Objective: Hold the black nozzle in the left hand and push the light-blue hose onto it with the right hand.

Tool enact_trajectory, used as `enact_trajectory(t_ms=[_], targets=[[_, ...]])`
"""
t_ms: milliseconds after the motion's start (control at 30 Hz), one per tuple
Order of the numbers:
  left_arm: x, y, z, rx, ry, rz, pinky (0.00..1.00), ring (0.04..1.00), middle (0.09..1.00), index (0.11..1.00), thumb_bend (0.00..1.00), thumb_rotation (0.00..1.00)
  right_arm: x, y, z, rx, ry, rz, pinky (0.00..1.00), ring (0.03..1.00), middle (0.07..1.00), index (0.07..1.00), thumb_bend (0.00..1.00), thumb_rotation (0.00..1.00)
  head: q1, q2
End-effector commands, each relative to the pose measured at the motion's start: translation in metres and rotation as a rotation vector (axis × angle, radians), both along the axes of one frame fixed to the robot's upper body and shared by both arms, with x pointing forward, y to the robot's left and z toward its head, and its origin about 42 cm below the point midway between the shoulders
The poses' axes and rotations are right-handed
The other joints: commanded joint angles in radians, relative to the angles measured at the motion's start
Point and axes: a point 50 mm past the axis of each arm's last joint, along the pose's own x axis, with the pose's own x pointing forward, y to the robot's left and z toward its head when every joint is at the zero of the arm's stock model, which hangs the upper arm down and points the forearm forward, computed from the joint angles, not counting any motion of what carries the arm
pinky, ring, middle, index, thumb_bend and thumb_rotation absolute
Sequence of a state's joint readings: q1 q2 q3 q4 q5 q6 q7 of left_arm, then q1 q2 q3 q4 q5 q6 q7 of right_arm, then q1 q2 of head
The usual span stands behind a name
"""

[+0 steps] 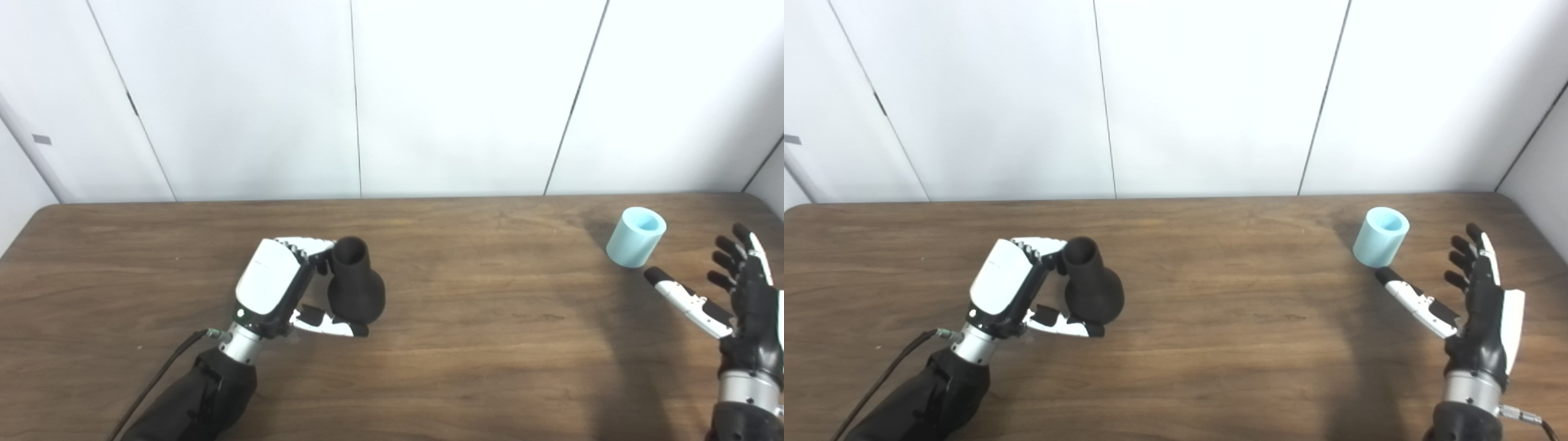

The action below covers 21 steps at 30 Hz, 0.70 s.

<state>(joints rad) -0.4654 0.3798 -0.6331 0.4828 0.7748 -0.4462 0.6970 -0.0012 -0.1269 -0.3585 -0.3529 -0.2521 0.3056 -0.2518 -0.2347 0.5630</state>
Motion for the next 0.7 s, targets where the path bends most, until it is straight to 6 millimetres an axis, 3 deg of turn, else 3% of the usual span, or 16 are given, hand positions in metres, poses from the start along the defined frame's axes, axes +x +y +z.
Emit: enact_trajectory(t_ms=[0, 367, 667], targets=[[-0.096, -0.054, -0.108, -0.082, 0.320, -0.040, 0.39, 0.425, 0.467, 0.501, 0.52, 0.00, 0.016, -0.010, 0.029, -0.064, -0.072, -0.006, 0.76, 0.847, 0.866, 0.917, 0.81, 0.34, 0.001, 0.001], [-0.096, -0.052, -0.110, -0.068, 0.346, -0.040, 0.36, 0.399, 0.456, 0.508, 0.52, 0.00, 0.044, -0.015, 0.033, -0.012, -0.016, 0.015, 0.76, 0.849, 0.874, 0.902, 0.85, 0.36, -0.022, 0.002], [-0.096, -0.050, -0.111, -0.057, 0.349, -0.045, 0.37, 0.414, 0.458, 0.509, 0.52, 0.00, 0.062, -0.018, 0.020, 0.001, 0.044, 0.019, 0.77, 0.846, 0.881, 0.916, 0.92, 0.37, -0.033, -0.002]])
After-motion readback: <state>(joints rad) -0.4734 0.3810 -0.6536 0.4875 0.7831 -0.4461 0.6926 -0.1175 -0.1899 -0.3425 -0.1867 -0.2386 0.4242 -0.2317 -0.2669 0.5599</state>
